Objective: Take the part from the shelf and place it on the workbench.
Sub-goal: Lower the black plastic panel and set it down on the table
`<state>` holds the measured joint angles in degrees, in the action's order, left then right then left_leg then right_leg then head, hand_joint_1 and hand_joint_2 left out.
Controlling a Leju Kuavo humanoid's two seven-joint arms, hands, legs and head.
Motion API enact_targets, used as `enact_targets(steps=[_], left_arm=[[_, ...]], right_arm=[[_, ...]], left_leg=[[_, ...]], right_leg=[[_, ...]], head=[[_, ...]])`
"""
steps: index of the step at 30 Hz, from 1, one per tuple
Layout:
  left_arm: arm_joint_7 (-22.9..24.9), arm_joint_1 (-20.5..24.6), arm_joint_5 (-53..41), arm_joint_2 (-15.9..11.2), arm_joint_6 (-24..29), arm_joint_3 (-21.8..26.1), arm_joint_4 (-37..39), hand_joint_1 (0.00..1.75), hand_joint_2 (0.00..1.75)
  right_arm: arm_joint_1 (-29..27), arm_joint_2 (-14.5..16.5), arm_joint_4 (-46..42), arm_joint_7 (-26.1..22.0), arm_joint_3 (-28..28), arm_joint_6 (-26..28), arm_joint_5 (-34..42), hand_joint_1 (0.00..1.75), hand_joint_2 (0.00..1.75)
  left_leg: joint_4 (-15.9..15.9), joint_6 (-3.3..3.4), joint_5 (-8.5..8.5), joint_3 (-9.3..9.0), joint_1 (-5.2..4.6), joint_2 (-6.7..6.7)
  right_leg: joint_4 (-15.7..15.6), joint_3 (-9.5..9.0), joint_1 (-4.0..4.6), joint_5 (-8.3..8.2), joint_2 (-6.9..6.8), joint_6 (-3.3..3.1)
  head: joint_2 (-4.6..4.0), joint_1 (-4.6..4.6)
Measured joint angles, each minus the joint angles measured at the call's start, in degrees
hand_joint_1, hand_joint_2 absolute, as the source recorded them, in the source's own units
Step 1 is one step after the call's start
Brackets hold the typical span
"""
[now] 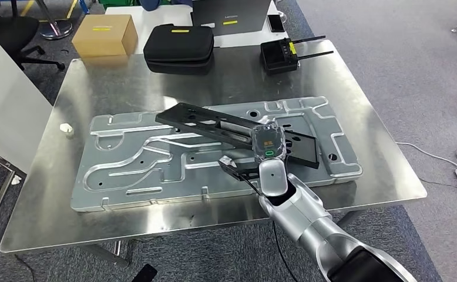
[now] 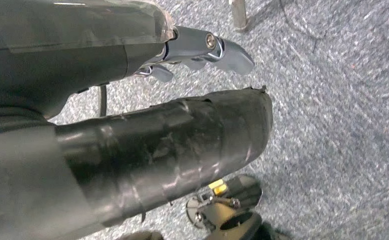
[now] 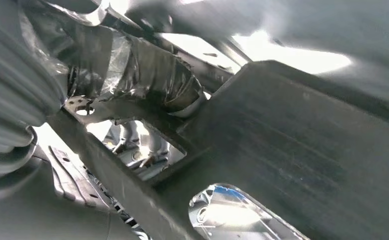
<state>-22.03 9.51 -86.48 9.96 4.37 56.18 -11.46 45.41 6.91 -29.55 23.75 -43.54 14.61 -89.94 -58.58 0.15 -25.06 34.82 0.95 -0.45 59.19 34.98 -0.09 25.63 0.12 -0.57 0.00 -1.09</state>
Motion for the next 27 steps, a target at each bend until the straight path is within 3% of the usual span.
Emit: enact_targets(steps=[2, 5, 6, 7, 8, 11, 13, 15, 17, 20, 21, 22, 23, 25, 27], left_arm=[[0.05, -0.05, 0.25, -0.03, 0.14, -0.02, -0.01, 0.00, 0.00], [0.08, -0.21, 0.54, -0.06, 0.32, -0.03, -0.01, 0.00, 0.00], [0.09, -0.31, 0.56, -0.05, 0.34, -0.03, -0.01, 0.00, 0.00], [0.09, -0.38, 0.57, -0.06, 0.37, -0.03, -0.01, 0.00, 0.00], [0.09, -0.41, 0.61, -0.08, 0.40, -0.03, -0.01, 0.00, 0.00], [0.08, -0.35, 0.89, -0.17, 0.62, -0.04, -0.01, 0.00, 0.00], [0.01, -0.38, 1.25, -0.19, 0.70, -0.06, -0.01, 0.00, 0.00], [-0.13, -0.49, 1.66, -0.19, 0.78, -0.07, -0.01, 0.00, 0.00], [-0.26, -0.54, 2.03, -0.17, 0.91, -0.08, -0.01, 0.00, 0.00], [-0.34, -0.75, 2.56, -0.17, 1.11, -0.08, -0.01, 0.00, 0.00], [-0.37, -0.92, 2.75, -0.18, 1.19, -0.08, -0.01, 0.00, 0.00], [-0.42, -1.12, 2.95, -0.19, 1.31, -0.07, -0.01, 0.00, 0.00], [-0.52, -1.31, 3.25, -0.19, 1.47, -0.07, -0.01, 0.00, 0.00], [-0.85, -1.61, 3.90, -0.18, 1.79, -0.05, -0.01, 0.00, 0.00], [-1.24, -1.90, 4.53, -0.16, 1.99, -0.03, -0.01, 0.00, 0.00]], right_arm=[[0.05, -0.08, 0.76, 0.37, 0.06, 0.46, 0.00, 0.00, 1.75], [-0.23, -0.18, 1.73, 0.57, 0.17, 0.79, 0.00, 0.00, 1.75], [-0.39, -0.19, 2.03, 0.58, 0.17, 0.81, 0.00, 0.00, 1.75], [-0.49, -0.20, 2.28, 0.63, 0.17, 0.92, -0.02, 0.00, 1.75], [-0.49, -0.21, 2.46, 0.72, 0.17, 1.17, -0.03, 0.00, 1.31], [-0.45, -0.26, 2.58, 1.31, 0.23, 3.33, -0.07, 0.00, 0.00], [-0.73, -0.37, 2.36, 1.85, 0.35, 5.64, -0.07, 0.00, 0.00], [-1.35, -0.55, 1.67, 2.21, 0.58, 7.54, -0.07, 0.00, 0.00], [-2.29, -0.97, 0.20, 2.37, 1.04, 9.19, -0.07, 0.00, 0.00], [-4.00, -1.88, -2.72, 2.26, 1.70, 10.74, -0.07, 0.00, 0.00], [-4.76, -2.22, -3.79, 2.02, 1.90, 10.92, -0.07, 0.00, 0.00], [-5.65, -2.56, -5.01, 1.66, 2.11, 11.03, -0.07, 0.00, 0.00], [-6.59, -2.95, -6.54, 1.29, 2.35, 11.05, -0.07, 0.00, 0.00], [-8.32, -4.07, -10.48, 1.26, 2.68, 10.68, -0.07, 0.00, 0.00], [-9.70, -5.62, -15.00, 2.54, 2.52, 9.64, -0.07, 0.00, 0.00]], left_leg=[[-1.92, -0.54, -1.47, 0.72, 0.02, 0.07], [-12.10, -1.17, -6.45, 5.30, 0.17, 0.13], [-14.88, -1.33, -7.27, 6.61, 0.21, 0.14], [-15.68, -1.44, -6.97, 6.99, 0.25, 0.15], [-14.24, -1.49, -5.66, 6.27, 0.30, 0.16], [-3.50, -1.17, -0.99, 0.92, 0.30, 0.17], [-0.64, -0.57, -0.69, -0.40, 0.12, 0.10], [-0.43, 0.15, -0.46, -0.37, 0.07, 0.09], [-0.14, 0.94, -0.16, -0.39, 0.20, 0.13], [-0.01, 1.58, -0.06, -0.34, 0.21, 0.18], [-0.02, 1.61, -0.08, -0.34, 0.18, 0.19], [-0.03, 1.62, -0.10, -0.35, 0.16, 0.17], [-0.04, 1.61, -0.13, -0.38, 0.14, 0.14], [-0.05, 1.49, -0.21, -0.48, 0.11, 0.08], [-0.11, 1.15, -0.30, -0.41, -0.05, 0.07]], right_leg=[[-0.79, -0.50, -0.36, -0.40, -0.11, -0.74], [-1.03, -0.66, -0.45, -0.52, -0.16, -1.19], [-0.95, -0.64, -0.43, -0.49, -0.14, -1.23], [-0.84, -0.63, -0.43, -0.43, -0.10, -1.22], [-0.68, -0.65, -0.45, -0.34, -0.03, -1.16], [0.09, -0.58, -0.39, 0.17, 0.18, -0.55], [0.39, -0.34, -0.16, 0.29, 0.26, 0.00], [0.37, -0.24, -0.15, 0.28, 0.29, 0.58], [1.98, 0.43, -0.35, 1.56, 0.24, 1.18], [11.62, 4.81, -0.58, 6.64, 0.18, 1.85], [14.70, 6.31, -0.62, 7.65, 0.17, 1.95], [16.02, 7.04, -0.63, 7.61, 0.17, 1.96], [15.12, 6.70, -0.62, 6.49, 0.17, 1.86], [7.80, 3.37, -0.54, 2.56, 0.17, 1.32], [1.47, 0.46, -0.15, 0.32, 0.16, 0.74]], head=[[0.00, 0.03], [0.00, 0.08], [0.00, 0.08], [0.00, 0.08], [0.00, 0.08], [0.00, 0.06], [0.00, 0.00], [0.00, -0.01], [0.00, -0.02], [0.00, -0.03], [0.00, -0.03], [0.00, -0.03], [0.00, -0.04], [0.00, -0.04], [0.00, -0.02]])
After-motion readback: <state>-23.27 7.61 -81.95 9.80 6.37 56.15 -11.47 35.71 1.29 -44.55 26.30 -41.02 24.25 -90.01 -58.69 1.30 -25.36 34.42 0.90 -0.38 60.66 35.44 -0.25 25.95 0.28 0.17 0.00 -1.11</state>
